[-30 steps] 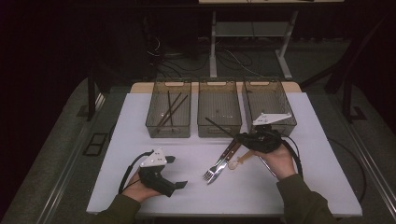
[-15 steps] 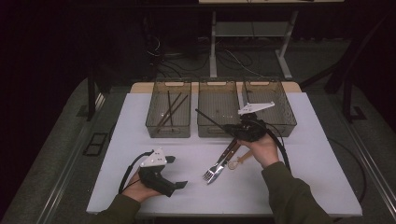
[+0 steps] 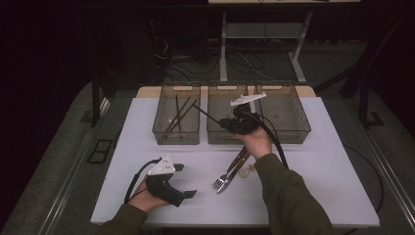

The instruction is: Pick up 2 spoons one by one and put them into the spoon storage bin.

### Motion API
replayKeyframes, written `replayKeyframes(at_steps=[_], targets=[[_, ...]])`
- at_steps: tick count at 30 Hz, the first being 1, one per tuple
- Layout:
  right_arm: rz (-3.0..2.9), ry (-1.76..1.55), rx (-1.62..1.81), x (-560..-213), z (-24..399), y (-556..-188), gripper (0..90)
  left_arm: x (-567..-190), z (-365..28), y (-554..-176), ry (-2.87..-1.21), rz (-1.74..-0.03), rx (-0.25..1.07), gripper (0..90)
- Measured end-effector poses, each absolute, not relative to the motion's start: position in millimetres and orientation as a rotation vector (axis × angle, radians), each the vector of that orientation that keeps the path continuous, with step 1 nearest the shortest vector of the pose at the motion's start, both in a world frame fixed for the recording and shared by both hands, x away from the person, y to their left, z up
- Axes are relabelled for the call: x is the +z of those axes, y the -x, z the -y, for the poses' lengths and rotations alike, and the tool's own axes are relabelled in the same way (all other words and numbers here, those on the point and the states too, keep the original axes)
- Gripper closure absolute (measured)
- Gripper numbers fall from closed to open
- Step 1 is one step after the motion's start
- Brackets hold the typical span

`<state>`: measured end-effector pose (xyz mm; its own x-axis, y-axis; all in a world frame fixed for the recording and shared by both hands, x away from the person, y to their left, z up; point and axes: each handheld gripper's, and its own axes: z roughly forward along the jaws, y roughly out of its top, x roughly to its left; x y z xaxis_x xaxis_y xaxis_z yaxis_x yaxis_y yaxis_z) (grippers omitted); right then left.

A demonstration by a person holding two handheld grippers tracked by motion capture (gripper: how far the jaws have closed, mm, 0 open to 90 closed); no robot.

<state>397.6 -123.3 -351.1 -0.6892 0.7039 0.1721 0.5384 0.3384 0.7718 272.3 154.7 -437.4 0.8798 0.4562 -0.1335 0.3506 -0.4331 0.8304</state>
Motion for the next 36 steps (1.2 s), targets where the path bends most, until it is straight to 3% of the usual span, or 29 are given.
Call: replayKeyframes(at_steps=[17,36], targets=[[-2.393,-1.144,1.233,-343.2,58.0,-441.3,85.5,-437.4,-154.3,-272.2,-2.072,-0.57,0.144,0.0],[-2.407,-1.217,1.09,-363.2,-9.7,-489.5,85.4,-436.2,-154.0,-272.4,-2.059,-0.563,0.141,0.0]])
